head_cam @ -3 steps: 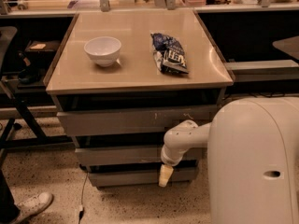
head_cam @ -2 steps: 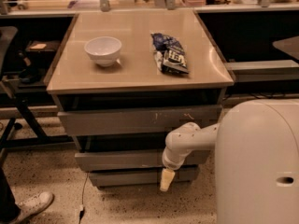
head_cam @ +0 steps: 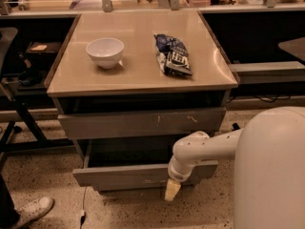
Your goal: Open middle drawer
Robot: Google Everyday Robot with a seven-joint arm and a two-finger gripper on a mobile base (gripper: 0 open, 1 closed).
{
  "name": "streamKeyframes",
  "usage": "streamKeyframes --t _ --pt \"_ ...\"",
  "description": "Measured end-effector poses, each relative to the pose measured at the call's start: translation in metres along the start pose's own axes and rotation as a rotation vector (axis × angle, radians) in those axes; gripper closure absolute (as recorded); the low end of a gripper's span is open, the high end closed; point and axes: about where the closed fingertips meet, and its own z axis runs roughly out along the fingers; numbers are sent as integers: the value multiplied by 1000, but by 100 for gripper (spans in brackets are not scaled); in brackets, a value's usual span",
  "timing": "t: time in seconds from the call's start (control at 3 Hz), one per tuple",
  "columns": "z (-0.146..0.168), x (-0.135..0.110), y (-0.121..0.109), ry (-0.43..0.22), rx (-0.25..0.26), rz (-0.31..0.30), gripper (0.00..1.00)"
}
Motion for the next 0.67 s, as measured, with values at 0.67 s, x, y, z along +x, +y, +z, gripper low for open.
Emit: streamKeyframes --t 0.67 --pt "0 0 0 0 0 0 64"
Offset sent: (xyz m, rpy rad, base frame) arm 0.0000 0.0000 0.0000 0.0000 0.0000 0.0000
